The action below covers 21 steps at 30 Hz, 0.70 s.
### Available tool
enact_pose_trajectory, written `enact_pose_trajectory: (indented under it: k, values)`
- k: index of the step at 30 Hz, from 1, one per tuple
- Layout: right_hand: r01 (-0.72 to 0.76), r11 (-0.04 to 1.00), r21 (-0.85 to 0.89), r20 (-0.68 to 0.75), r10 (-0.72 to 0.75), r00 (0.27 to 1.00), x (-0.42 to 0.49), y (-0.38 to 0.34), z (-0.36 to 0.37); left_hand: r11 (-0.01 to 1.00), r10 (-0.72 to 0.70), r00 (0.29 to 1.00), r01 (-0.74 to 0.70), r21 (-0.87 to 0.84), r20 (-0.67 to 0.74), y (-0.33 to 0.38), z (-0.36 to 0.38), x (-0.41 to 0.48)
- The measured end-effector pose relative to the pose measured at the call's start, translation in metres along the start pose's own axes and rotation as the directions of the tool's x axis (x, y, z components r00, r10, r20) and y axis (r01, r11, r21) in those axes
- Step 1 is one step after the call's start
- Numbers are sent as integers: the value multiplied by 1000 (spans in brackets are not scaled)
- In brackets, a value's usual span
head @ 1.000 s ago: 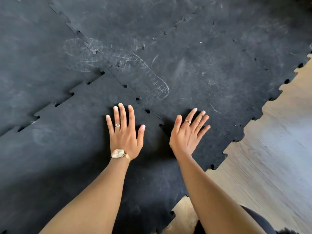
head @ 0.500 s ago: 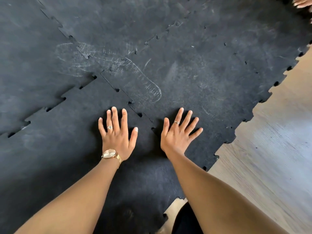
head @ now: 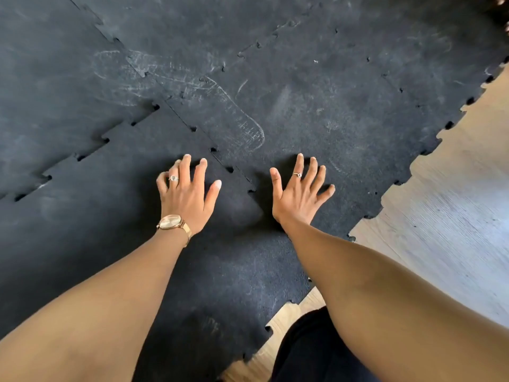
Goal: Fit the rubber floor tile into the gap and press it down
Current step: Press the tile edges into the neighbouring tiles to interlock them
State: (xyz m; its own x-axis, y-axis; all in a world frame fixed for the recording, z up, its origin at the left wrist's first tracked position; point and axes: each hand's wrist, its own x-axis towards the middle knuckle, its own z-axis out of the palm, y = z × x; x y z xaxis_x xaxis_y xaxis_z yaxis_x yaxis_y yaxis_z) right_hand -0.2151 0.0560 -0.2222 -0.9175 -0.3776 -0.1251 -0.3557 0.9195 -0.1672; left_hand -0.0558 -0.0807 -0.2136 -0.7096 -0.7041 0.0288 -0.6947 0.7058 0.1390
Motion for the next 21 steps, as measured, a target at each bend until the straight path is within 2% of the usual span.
enact_pose_trajectory:
  k: [2,4,6,8,10,11,13,15,18,21]
  values:
    - [-2,1000,11,-4,2,1000,0,0,-1,995,-100,994,98,-34,-50,-14,-6,6]
    - [9,1000,12,-24,-8,1000,-2,0,0,943,-333,940,329,-55,-71,-25,-2,8]
    - [15,1000,-6,-30,-16,999,-2,0,-1,891,-453,891,451,-58,-28,-28,5,7]
    - [-75,995,66,-10,75,997,1,-8,-5,899,-436,900,436,-42,-7,-28,7,8]
    - [-210,945,251,-13,220,975,5,-33,-13,901,-433,901,433,-33,-5,-29,6,9]
    - [-227,917,329,-31,250,968,8,-51,-16,899,-437,899,437,-34,-1,-29,5,10]
    - [-123,914,387,-123,184,975,13,-86,-17,896,-443,896,443,-33,-1,-28,8,9]
    - [8,932,363,-199,69,978,18,-111,-14,895,-445,895,445,-24,-15,-29,11,9]
    - [135,980,147,-69,-126,990,29,-120,5,902,-433,900,431,-32,-49,-30,14,11]
    - [151,987,50,-12,-150,989,32,-119,16,892,-452,892,452,-23,-9,-28,9,10]
